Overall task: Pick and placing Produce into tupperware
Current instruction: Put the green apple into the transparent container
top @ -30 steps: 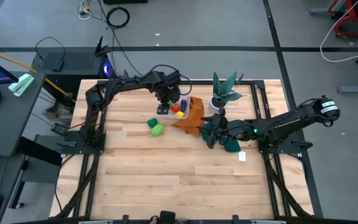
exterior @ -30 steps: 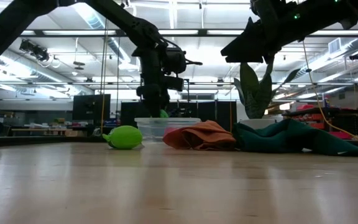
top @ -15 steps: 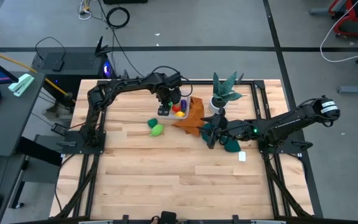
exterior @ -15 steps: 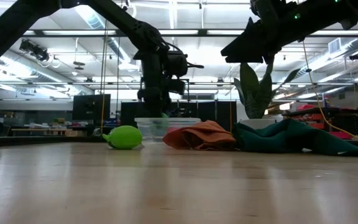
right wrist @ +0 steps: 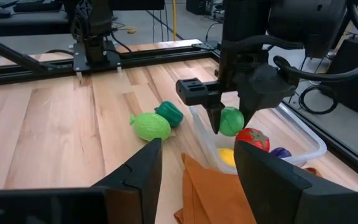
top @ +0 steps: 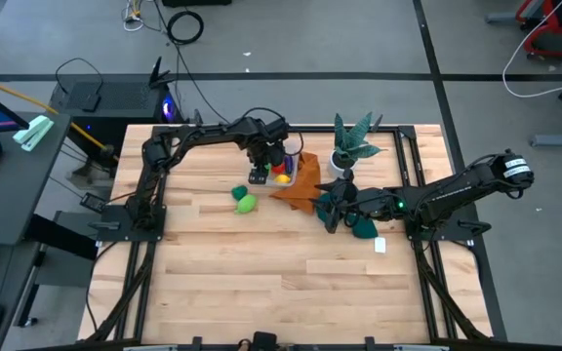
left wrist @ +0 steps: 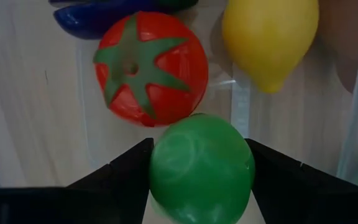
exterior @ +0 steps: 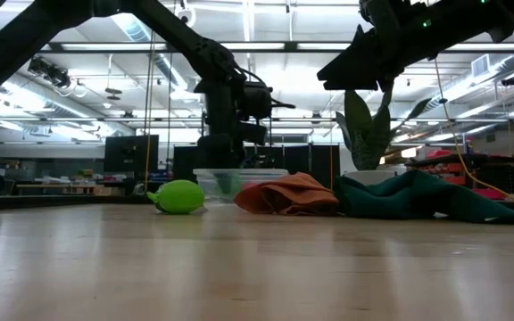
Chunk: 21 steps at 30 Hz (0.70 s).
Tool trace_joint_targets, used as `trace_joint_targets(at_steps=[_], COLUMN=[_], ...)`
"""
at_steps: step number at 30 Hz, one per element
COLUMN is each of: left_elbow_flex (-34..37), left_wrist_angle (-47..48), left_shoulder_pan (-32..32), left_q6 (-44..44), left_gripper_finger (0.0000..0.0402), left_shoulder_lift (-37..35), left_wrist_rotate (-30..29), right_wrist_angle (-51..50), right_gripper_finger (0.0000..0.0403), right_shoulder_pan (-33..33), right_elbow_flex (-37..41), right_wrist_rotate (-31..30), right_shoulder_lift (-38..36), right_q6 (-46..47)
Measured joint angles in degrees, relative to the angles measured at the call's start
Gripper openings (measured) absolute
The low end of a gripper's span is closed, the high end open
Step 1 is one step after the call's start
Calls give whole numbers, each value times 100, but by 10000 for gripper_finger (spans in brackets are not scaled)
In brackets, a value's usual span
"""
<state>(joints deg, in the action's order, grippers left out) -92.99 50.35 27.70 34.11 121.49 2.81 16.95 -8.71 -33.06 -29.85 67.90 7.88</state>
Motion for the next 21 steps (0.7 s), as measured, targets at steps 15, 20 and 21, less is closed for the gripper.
trace_joint_targets(at_steps=[15, 20, 21], left_elbow_flex=[0, 0, 0], left_wrist_angle=[-137, -131, -129], left_shoulder_pan=[-8, -22, -24], left_q6=[0, -42, -42], left_gripper_finger=[249, 247, 248], left_shoulder_lift=[131, 129, 129], left_wrist_rotate=[-2, -64, -64], right_wrist_angle=[-10, -13, -15], right_gripper_finger=[164, 164, 164], right_shoulder_pan=[0, 0, 0], right_elbow_flex=[0, 0, 0], right_wrist_rotate=[21, 31, 32], right_shoulder_lift=[-1, -2, 0], right_q6=[6, 9, 9])
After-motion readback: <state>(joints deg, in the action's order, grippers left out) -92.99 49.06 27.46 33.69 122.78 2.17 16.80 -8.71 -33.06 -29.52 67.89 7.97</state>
